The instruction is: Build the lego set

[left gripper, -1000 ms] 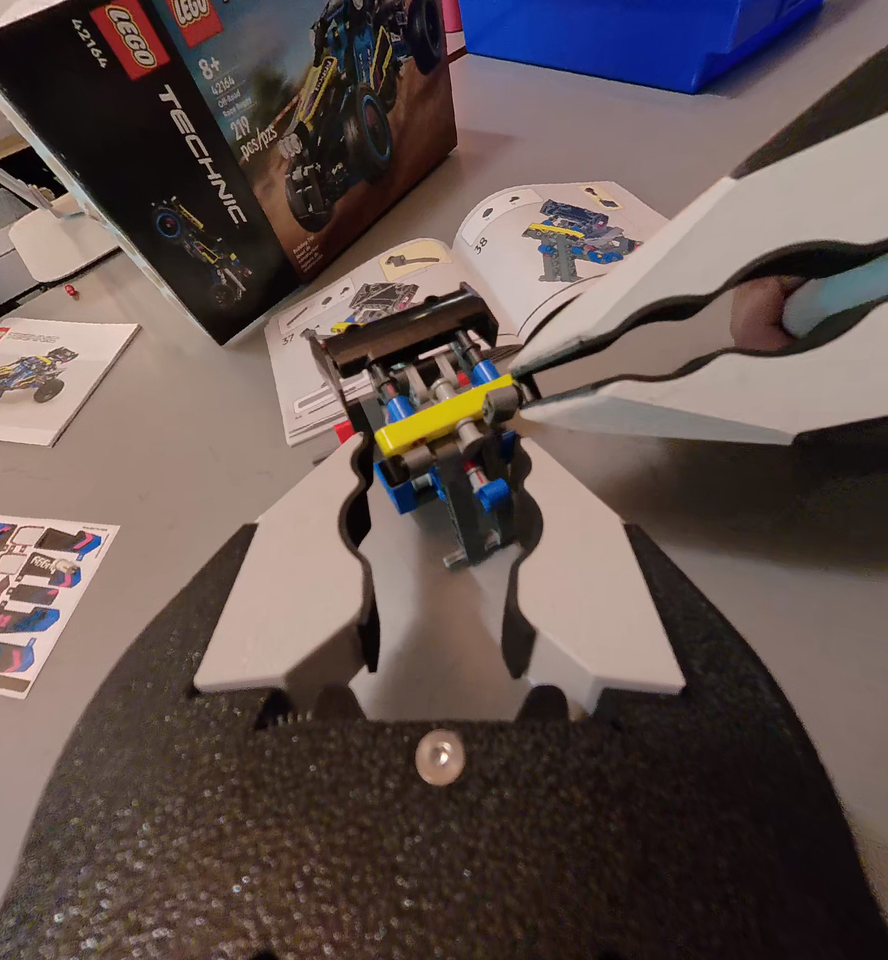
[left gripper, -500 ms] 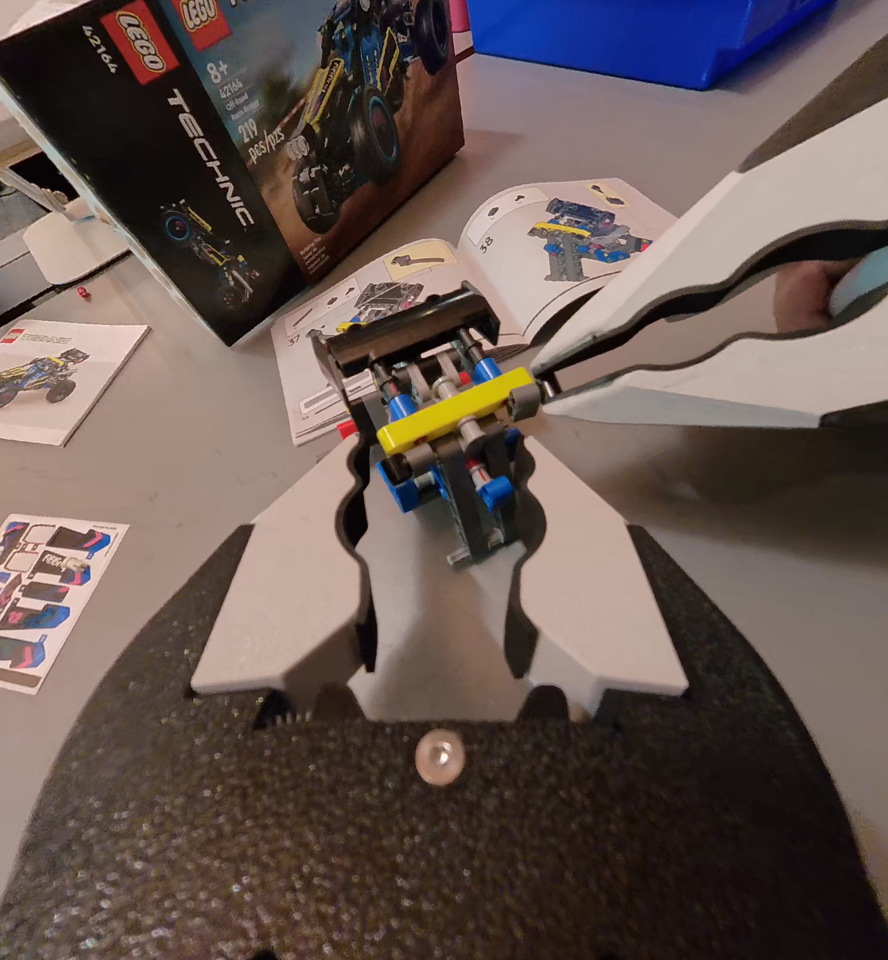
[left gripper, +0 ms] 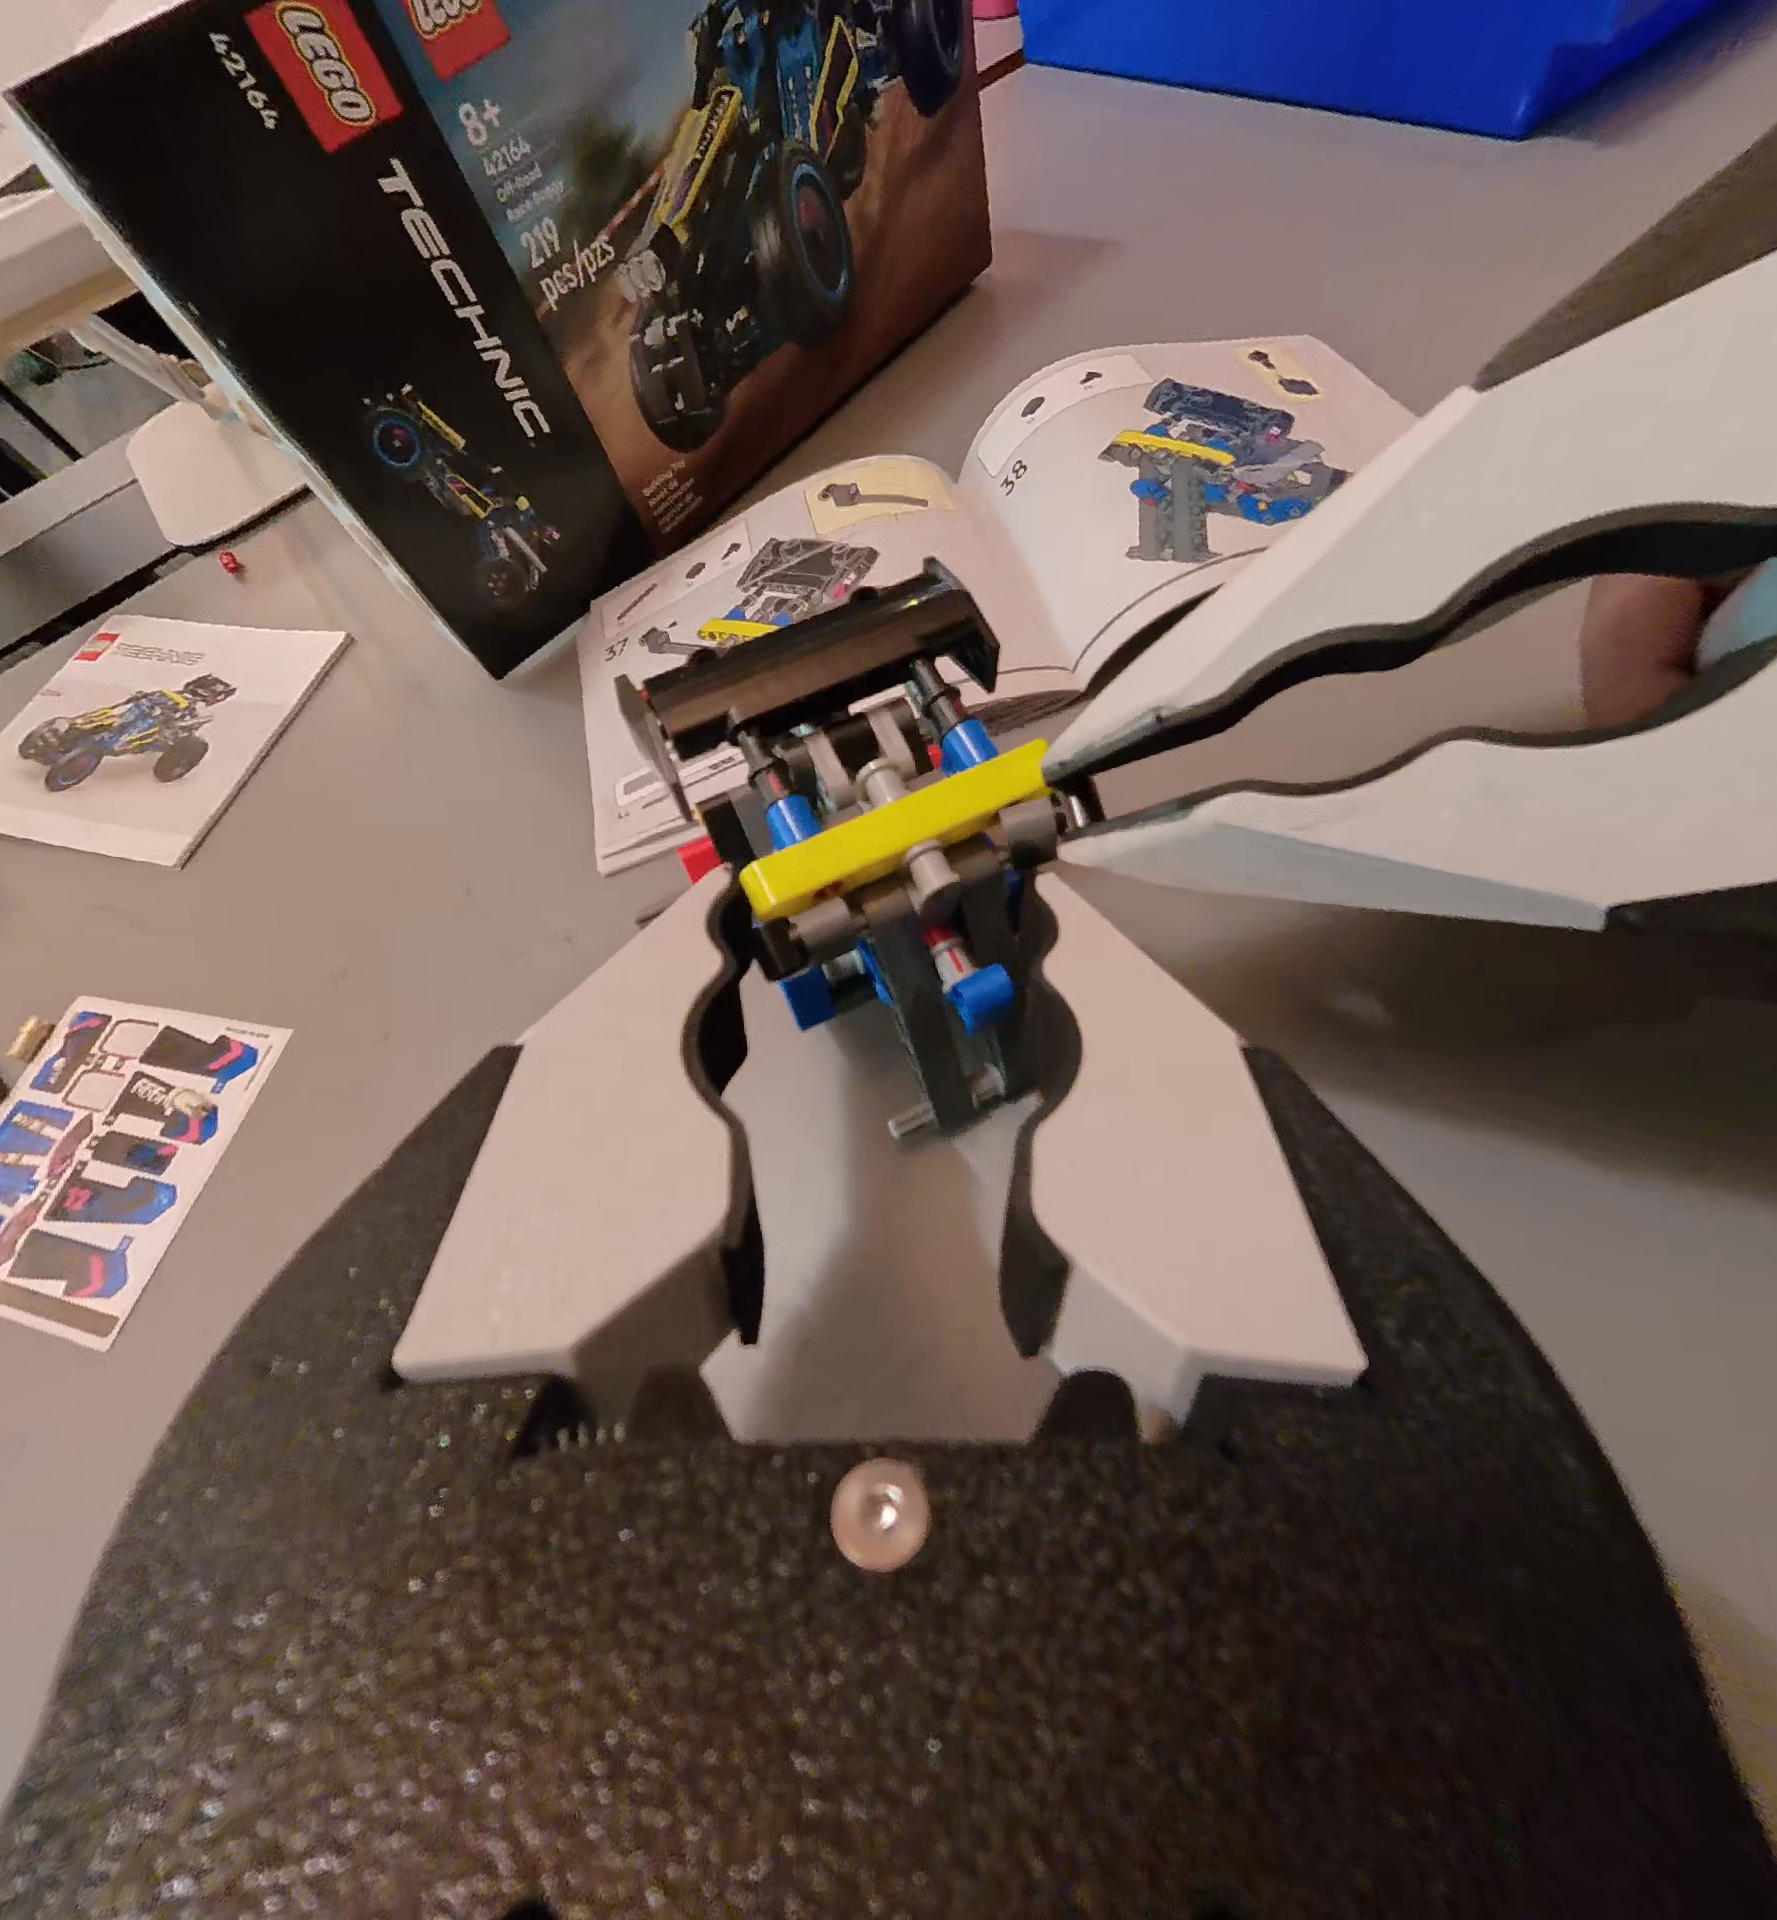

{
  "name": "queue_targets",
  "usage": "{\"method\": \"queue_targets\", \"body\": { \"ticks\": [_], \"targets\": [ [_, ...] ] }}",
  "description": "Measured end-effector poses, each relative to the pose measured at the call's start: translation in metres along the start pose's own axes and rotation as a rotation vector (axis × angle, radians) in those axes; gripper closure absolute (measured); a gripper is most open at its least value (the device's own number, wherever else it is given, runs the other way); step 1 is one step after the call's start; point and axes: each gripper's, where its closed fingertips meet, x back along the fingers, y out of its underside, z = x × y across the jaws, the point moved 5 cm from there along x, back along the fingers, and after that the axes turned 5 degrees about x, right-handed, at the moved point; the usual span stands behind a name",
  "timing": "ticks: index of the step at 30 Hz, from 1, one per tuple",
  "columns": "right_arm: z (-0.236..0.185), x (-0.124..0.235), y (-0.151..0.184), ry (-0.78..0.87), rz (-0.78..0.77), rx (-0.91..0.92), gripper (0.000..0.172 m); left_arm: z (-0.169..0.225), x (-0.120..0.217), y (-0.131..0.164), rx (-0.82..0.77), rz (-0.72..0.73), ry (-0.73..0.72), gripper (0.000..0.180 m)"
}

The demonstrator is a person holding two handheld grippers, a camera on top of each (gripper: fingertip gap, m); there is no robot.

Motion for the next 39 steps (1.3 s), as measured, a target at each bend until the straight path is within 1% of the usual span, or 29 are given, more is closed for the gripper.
{"method": "queue_targets", "body": {
  "ticks": [5,10,14,16,18,21,24,25,26,28,29,30,31,33,34,36,38,39],
  "targets": [
    [0.001,-0.003,-0.001,-0.005,0.005,-0.004,0.167,-0.001,0.0,0.0,-0.012,0.006,-0.031,0.135],
    [0.001,-0.002,0.001,-0.025,0.007,0.005,0.167,-0.005,0.002,0.001,-0.017,0.011,0.013,0.136],
    [-0.004,-0.003,-0.009,-0.049,0.06,-0.004,0.167,-0.011,0.009,0.005,-0.062,0.03,0.131,0.137],
    [-0.011,-0.007,-0.017,-0.066,0.076,-0.006,0.167,-0.014,0.015,0.009,-0.115,0.046,0.227,0.137],
    [-0.021,-0.01,-0.026,-0.087,0.097,0.028,0.167,-0.022,0.023,0.014,-0.173,0.057,0.32,0.136],
    [-0.037,-0.014,-0.04,-0.116,0.131,0.062,0.167,-0.038,0.032,0.022,-0.213,0.06,0.453,0.136],
    [-0.049,-0.019,-0.048,-0.121,0.1,0.037,0.168,-0.053,0.04,0.029,-0.205,0.058,0.5,0.132],
    [-0.049,-0.021,-0.048,-0.1,0.075,0.025,0.167,-0.059,0.044,0.03,-0.195,0.065,0.485,0.123],
    [-0.049,-0.022,-0.049,-0.081,0.054,0.018,0.167,-0.064,0.05,0.03,-0.178,0.079,0.467,0.118],
    [-0.048,-0.023,-0.051,-0.037,0.039,0.034,0.167,-0.07,0.067,0.026,-0.125,0.127,0.419,0.115],
    [-0.048,-0.023,-0.052,-0.02,0.043,0.064,0.167,-0.068,0.078,0.024,-0.102,0.156,0.4,0.12],
    [-0.049,-0.023,-0.053,-0.006,0.042,0.104,0.167,-0.064,0.088,0.022,-0.074,0.176,0.369,0.132],
    [-0.051,-0.023,-0.053,0.012,0.026,0.152,0.167,-0.058,0.095,0.02,-0.043,0.183,0.333,0.139],
    [-0.055,-0.024,-0.053,0.049,-0.018,0.298,0.168,-0.049,0.101,0.025,0.065,0.128,0.246,0.155],
    [-0.058,-0.024,-0.052,0.072,-0.04,0.386,0.168,-0.043,0.102,0.027,0.146,0.098,0.236,0.154],
    [-0.064,-0.025,-0.054,0.104,-0.057,0.515,0.167,-0.024,0.103,0.029,0.31,0.074,0.33,0.151],
    [-0.07,-0.024,-0.058,0.111,-0.028,0.558,0.168,-0.014,0.101,0.032,0.411,0.048,0.406,0.147],
    [-0.07,-0.023,-0.059,0.121,-0.03,0.57,0.167,-0.014,0.1,0.032,0.443,0.058,0.431,0.146]
  ]
}}
